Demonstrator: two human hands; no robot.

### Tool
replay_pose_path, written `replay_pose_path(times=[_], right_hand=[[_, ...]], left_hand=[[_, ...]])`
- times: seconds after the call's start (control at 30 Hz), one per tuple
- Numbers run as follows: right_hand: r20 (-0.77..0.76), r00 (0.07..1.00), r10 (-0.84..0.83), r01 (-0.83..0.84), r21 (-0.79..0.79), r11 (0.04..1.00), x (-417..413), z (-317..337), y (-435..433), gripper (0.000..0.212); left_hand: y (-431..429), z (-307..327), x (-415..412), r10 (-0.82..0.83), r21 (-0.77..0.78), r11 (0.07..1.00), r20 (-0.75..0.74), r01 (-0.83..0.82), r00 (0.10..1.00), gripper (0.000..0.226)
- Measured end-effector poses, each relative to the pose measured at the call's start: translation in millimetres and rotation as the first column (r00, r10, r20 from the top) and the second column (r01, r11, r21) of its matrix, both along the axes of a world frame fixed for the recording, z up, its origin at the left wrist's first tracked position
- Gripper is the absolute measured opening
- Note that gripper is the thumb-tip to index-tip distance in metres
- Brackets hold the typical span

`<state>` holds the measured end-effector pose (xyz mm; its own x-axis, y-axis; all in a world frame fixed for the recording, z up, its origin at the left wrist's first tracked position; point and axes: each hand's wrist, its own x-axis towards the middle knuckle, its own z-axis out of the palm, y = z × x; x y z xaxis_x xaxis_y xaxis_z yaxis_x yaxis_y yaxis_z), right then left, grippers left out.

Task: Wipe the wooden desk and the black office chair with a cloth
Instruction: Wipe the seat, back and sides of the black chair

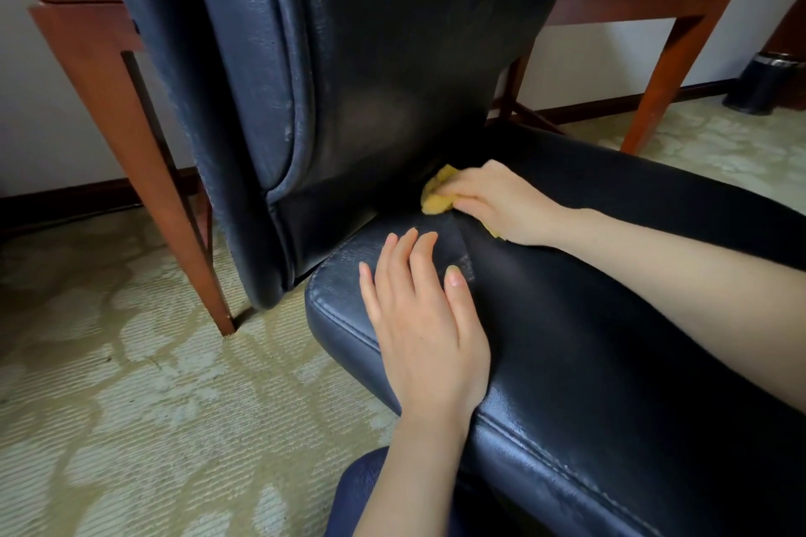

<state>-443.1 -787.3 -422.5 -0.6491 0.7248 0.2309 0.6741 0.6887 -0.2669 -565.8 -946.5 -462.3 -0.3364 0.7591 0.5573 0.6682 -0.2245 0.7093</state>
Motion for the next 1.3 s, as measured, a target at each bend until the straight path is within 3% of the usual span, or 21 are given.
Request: replay_pose_path(times=[0.23,0.4,0.5,0.6,0.8,0.9,1.07,1.2,1.3], right_hand=[[0.007,0.989,0.147,-0.147,0.097,0.984,29.1,-1.4,-78.9,0.028],[0.058,0.983,0.173,-0.176,0.056,0.983,50.0,0.0,-112.9,0.029],[0.119,0.968,0.219,-0.225,0.042,0.973,56.1,6.9,-119.5,0.031],[0.23,0.942,0.246,-0.28,0.129,0.951,52.9,16.5,-112.9,0.031],[0.206,0.969,0.133,-0.172,0.184,0.968,32.4,16.3,-74.6,0.03],[0.144,0.99,0.014,-0.035,0.147,0.989,17.2,13.4,-45.9,0.029],[0.163,0.968,-0.189,0.17,0.119,0.978,-15.4,11.5,-2.3,0.032],[0.151,0.923,-0.353,0.336,0.129,0.933,-42.9,4.7,17.2,0.034],[0.15,0.921,-0.358,0.339,0.142,0.93,-48.8,-3.2,18.2,0.034]], left_hand=[[-1.1,0.1,-1.4,-0.023,0.019,1.0,0.035,0.022,0.999,0.047],[-3.3,2.4,-1.4,-0.035,0.011,0.999,0.061,0.034,0.998,0.047],[-5.3,3.5,-1.9,-0.05,0.036,0.998,0.085,0.047,0.995,0.046],[-7.7,4.6,-1.9,-0.069,0.086,0.995,0.117,0.059,0.991,0.043],[-11.2,8.5,-8.2,-0.113,0.189,0.98,0.229,0.07,0.967,0.043],[-16.8,7.7,-20.0,-0.071,0.043,0.997,0.173,0.065,0.982,0.064],[-38.0,-11.7,-53.2,-0.017,-0.304,0.952,0.014,0.02,1.0,0.13],[-45.2,-15.7,-68.3,-0.097,-0.439,0.892,0.043,0.106,0.994,0.144],[-44.9,-14.9,-77.0,-0.146,-0.457,0.879,0.019,0.138,0.989,0.149]])
